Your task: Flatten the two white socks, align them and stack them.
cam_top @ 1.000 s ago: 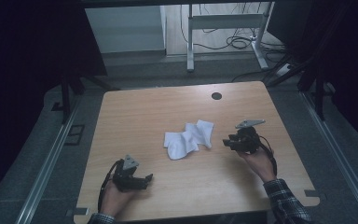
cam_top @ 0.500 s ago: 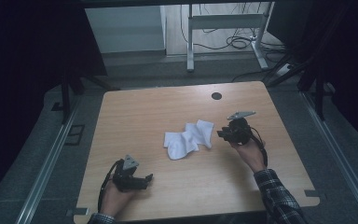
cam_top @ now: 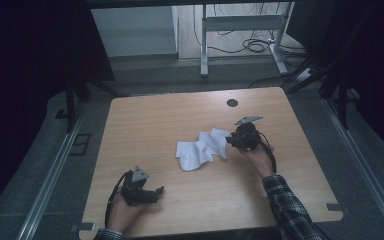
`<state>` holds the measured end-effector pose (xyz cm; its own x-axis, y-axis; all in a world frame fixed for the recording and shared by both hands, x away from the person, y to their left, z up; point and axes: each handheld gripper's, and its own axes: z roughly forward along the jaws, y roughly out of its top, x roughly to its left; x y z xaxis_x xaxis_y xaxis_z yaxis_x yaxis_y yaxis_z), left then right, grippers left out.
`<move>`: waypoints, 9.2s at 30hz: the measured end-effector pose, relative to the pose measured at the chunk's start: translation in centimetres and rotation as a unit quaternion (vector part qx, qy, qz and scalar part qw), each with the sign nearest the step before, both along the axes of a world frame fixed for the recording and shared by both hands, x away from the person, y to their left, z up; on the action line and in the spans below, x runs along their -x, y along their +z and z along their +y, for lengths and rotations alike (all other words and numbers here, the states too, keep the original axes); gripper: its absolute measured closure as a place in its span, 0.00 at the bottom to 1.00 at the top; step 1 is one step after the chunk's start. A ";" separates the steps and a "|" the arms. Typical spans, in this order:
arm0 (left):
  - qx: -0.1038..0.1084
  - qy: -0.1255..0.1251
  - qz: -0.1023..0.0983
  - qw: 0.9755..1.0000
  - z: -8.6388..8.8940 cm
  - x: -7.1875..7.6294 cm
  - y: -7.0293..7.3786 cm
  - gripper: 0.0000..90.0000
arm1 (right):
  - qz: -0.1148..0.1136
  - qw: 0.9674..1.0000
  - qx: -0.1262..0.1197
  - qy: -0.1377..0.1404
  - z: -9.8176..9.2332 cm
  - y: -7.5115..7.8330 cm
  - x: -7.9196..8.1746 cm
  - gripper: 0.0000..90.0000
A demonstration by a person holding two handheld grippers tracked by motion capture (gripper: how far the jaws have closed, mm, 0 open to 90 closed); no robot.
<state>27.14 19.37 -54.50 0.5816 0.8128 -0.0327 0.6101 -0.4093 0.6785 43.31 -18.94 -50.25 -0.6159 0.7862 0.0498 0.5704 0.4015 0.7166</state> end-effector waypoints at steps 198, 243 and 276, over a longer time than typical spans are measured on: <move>0.007 -0.018 0.018 1.000 -8.9 -7.0 4.0 0.63 | 0.012 1.000 0.024 -0.009 -8.5 -1.3 10.0 0.62; 0.094 -0.093 -0.067 0.989 -18.1 -10.5 16.2 0.95 | 0.015 0.999 0.041 -0.013 -9.9 -2.6 9.6 0.58; 0.024 0.011 0.008 1.000 -5.6 -8.5 7.3 0.94 | 0.011 0.999 0.038 -0.018 -9.7 -2.7 9.6 0.56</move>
<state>35.63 13.74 -47.23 0.5625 0.8228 -0.0815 0.6299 -0.3626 0.6869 33.69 -28.68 -52.94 -0.5863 0.8101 0.0026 0.6014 0.4331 0.6714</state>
